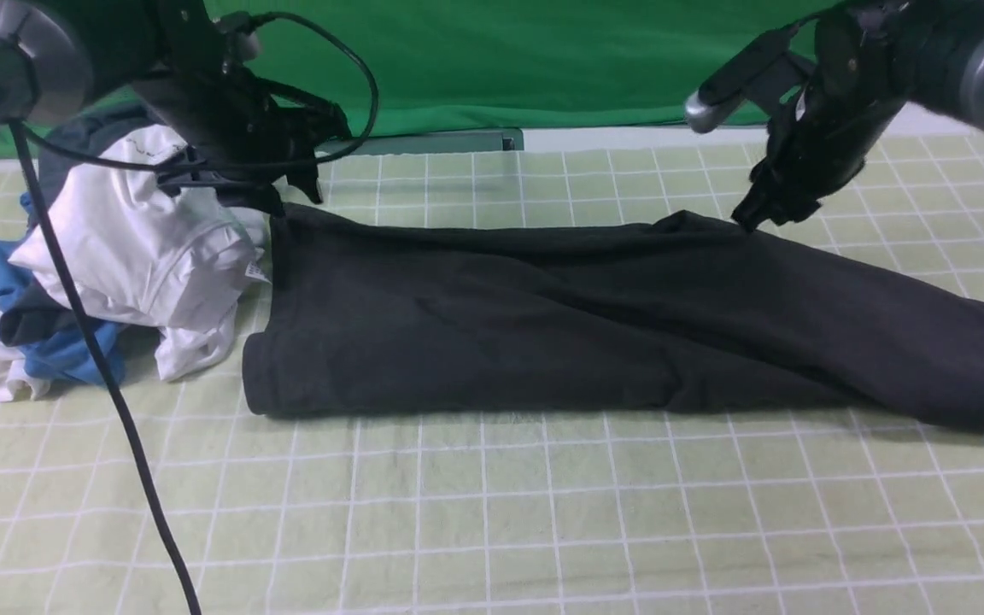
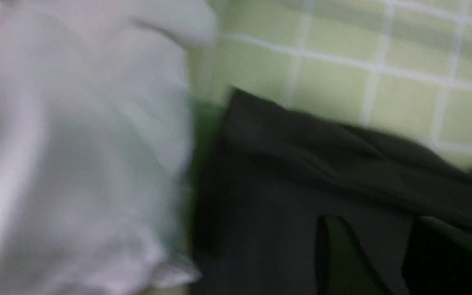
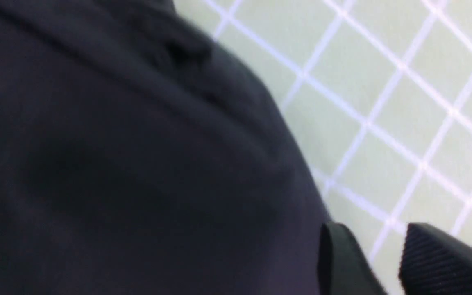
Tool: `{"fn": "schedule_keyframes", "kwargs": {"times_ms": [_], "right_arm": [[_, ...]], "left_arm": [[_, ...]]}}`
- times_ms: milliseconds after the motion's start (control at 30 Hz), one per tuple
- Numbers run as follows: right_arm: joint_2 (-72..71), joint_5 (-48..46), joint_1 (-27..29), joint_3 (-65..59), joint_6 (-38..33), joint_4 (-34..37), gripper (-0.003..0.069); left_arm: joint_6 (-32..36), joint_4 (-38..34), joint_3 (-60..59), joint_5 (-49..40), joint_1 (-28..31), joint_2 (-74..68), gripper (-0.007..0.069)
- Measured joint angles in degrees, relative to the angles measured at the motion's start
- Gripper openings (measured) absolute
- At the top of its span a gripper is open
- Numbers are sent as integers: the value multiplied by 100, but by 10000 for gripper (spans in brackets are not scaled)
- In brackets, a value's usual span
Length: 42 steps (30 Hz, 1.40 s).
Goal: Fold a long-sleeved shirt over a green coffee tablecloth.
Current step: 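Pull the folded dark garment lengthwise by its ends to straighten it flat on the table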
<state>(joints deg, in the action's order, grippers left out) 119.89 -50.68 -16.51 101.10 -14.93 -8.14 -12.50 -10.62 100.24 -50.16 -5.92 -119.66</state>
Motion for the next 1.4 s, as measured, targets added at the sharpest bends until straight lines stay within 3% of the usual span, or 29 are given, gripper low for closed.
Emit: {"fn": "schedule_keyframes", "kwargs": {"times_ms": [100, 200, 367, 600, 700, 800, 967, 1100, 1267, 1400], "right_arm": [[-225, -211, 0, 0, -72, 394, 64], [-331, -274, 0, 0, -251, 903, 13], [-369, -614, 0, 0, -394, 1455, 5], [-558, -1127, -82, 0, -807, 2212, 5], [-700, -1169, -167, 0, -920, 2353, 5], [-779, -1226, -186, 0, -1038, 2409, 5], [-775, -1199, -176, 0, -1165, 2409, 5], [-775, -1011, -176, 0, -1209, 2403, 5], [-775, -1062, -33, 0, -1065, 2365, 5], [-873, -1708, 613, -21, -860, 2294, 5]], "left_arm": [[318, -167, 12, -104, -386, -1, 81], [417, -250, 18, 10, -814, -83, 19], [434, -347, 18, 531, -1121, -493, 5], [428, -470, 26, 1361, -1100, -1052, 11], [375, -572, 31, 2022, -1029, -1166, 12], [369, -653, 194, 2136, -908, -1220, 13], [424, -726, 913, 1306, -599, -1235, 14], [886, -733, 1390, 154, -500, -1056, 14], [1250, -577, 1444, -582, -505, -610, 14], [1381, -106, 1351, -1187, -596, 28, 14]]}}
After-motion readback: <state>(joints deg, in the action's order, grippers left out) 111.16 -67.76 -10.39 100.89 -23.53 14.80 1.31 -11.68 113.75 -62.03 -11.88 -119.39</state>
